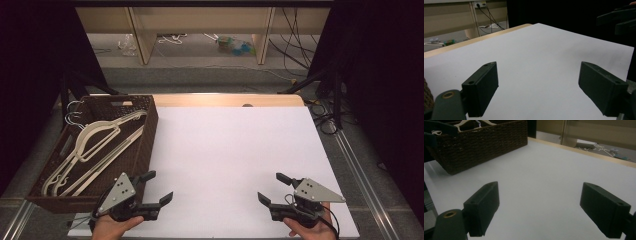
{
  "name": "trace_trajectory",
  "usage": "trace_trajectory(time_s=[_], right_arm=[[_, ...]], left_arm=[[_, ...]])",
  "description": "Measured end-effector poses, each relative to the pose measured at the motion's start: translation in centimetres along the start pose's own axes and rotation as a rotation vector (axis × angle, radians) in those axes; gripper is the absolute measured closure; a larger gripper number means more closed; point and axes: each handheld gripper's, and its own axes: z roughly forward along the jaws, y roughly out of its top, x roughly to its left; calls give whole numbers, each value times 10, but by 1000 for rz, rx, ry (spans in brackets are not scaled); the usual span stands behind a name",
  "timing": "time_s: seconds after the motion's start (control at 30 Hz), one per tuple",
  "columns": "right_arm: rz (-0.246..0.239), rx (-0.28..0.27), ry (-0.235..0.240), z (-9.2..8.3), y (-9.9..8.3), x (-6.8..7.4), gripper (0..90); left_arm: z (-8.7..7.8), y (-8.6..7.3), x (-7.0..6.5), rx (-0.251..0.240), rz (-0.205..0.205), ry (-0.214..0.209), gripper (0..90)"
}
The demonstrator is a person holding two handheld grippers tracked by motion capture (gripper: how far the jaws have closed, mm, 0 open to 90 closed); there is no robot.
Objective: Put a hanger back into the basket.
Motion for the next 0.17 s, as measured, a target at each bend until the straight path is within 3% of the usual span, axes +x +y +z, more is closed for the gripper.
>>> trace_trajectory(time_s=[0.07, 0.17], right_arm=[[7, -18, 14, 3, -1, 1, 168], [-10, 4, -4, 2, -1, 0, 168]], left_arm=[[0, 0, 0, -2, -2, 1, 162], [0, 0, -1, 0, 0, 7, 163]])
